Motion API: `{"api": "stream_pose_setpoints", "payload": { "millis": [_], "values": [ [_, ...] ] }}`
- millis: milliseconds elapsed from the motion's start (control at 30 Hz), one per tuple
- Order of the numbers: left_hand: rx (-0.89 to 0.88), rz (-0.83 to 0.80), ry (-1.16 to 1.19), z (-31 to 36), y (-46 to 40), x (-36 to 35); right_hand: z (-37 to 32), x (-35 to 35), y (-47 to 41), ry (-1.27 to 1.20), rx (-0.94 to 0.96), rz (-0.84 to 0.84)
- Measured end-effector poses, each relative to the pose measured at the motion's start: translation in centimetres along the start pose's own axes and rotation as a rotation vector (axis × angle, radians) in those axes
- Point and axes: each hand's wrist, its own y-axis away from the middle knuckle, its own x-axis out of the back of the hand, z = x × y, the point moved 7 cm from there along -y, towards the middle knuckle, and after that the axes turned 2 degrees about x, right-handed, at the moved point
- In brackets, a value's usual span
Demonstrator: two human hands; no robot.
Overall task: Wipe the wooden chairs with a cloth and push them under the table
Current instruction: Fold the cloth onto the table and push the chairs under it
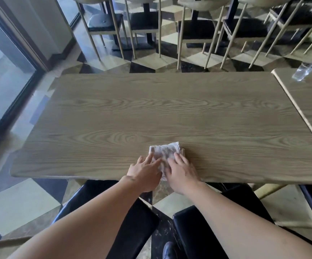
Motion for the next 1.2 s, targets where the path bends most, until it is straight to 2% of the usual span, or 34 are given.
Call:
{"api": "stream_pose_setpoints", "payload": {
  "millis": [133, 233, 433, 533, 667, 933, 1067, 1200],
  "values": [
    [-0.01, -0.179, -0.114, -0.4, 5.4, 2.6, -1.7, 4.6, 3.7, -0.084, -0.126, -0.198],
    [0.026, -0.164, -0.136, -1.1, 8.3, 7.5, -3.5, 8.6, 6.6, 0.031, -0.138, -0.325],
    [-0.023, 0.181, -0.127, -2.3, 18.7, 21.2, -9.5, 21.3, 14.8, 0.038, -0.162, -0.041],
    [-0.029, 0.31, -0.133, -2.8, 24.2, 26.4, -13.2, 26.5, 20.2, 0.088, -0.17, 0.01],
    [-0.039, 0.51, -0.102, -2.9, 32.8, 32.8, -19.2, 33.5, 27.8, 0.2, -0.115, 0.163],
    [-0.043, 0.714, -0.107, -3.4, 46.2, 39.5, -27.6, 42.6, 35.5, 0.13, -0.058, 0.455],
    [-0.013, 0.777, -0.061, -4.2, 50.5, 41.9, -29.6, 46.8, 37.8, 0.052, -0.037, 0.687],
    [-0.005, 0.758, -0.028, -4.7, 52.1, 42.8, -29.0, 47.7, 38.3, 0.047, -0.028, 0.68]
  ]
}}
